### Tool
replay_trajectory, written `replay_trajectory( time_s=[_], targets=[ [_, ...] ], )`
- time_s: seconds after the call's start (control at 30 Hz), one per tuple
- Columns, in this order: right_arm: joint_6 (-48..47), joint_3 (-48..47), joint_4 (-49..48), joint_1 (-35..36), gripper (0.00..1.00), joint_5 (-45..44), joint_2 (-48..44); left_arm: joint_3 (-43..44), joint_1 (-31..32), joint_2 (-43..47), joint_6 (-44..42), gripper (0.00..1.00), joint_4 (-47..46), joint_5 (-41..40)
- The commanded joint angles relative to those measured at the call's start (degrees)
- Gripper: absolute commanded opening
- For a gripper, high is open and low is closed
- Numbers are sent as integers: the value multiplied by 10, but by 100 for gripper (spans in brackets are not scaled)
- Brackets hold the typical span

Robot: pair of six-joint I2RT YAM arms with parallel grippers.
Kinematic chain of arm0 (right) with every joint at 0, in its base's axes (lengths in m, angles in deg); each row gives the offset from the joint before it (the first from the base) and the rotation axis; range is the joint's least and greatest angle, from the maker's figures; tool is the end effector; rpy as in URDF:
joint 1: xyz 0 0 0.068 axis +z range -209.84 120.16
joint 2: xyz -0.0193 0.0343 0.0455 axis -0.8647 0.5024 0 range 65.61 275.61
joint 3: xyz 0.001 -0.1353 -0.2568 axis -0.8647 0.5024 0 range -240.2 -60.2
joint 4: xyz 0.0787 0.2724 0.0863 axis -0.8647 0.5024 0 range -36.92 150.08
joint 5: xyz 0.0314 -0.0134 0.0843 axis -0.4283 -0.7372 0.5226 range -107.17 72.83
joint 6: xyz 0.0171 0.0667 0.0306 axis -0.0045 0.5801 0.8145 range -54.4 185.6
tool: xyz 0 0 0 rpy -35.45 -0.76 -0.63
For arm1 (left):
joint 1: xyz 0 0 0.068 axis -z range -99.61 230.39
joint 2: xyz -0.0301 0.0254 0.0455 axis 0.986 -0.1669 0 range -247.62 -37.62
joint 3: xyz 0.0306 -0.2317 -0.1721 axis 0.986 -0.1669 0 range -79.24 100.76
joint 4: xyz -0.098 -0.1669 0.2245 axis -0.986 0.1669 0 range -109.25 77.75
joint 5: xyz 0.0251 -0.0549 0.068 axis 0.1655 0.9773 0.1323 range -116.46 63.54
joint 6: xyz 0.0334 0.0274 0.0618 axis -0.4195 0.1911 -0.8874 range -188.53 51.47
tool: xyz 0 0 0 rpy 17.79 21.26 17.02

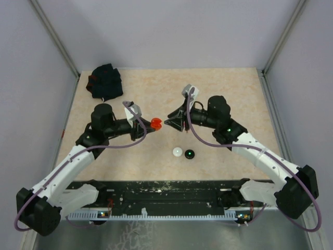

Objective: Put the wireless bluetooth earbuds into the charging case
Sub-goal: Pick up the earbud from the center of the board.

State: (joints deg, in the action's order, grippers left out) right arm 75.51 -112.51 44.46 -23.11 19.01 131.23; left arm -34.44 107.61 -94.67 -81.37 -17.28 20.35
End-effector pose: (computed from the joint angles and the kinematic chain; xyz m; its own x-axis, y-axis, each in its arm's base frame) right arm 0.2315 0.2195 0.3535 -0.2289 0.0025 -0.9734 -0.9288 0.2990 0.2192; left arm 0.2179 -0.1643 0.3200 -0.0038 0.1731 -0.9849 0.9665 0.2533 0.0408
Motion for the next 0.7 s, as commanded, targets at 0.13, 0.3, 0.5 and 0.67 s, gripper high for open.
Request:
replay_trajectory(
  time_s=[0.13,0.3,0.5,0.67],
  targets=[
    [-47,-23,143,-10,39,-238,38,-6,-3,33,22,0,-1,-226],
    [-37,-31,171,-14,39,-329,100,-9,-5,36,26,0,-1,-267],
    [20,-39,175,-26,38,-411,177,3,-13,19,44,0,19,-303],
    [64,-43,166,-40,35,-447,228,4,-17,18,47,0,20,-306]
  ],
)
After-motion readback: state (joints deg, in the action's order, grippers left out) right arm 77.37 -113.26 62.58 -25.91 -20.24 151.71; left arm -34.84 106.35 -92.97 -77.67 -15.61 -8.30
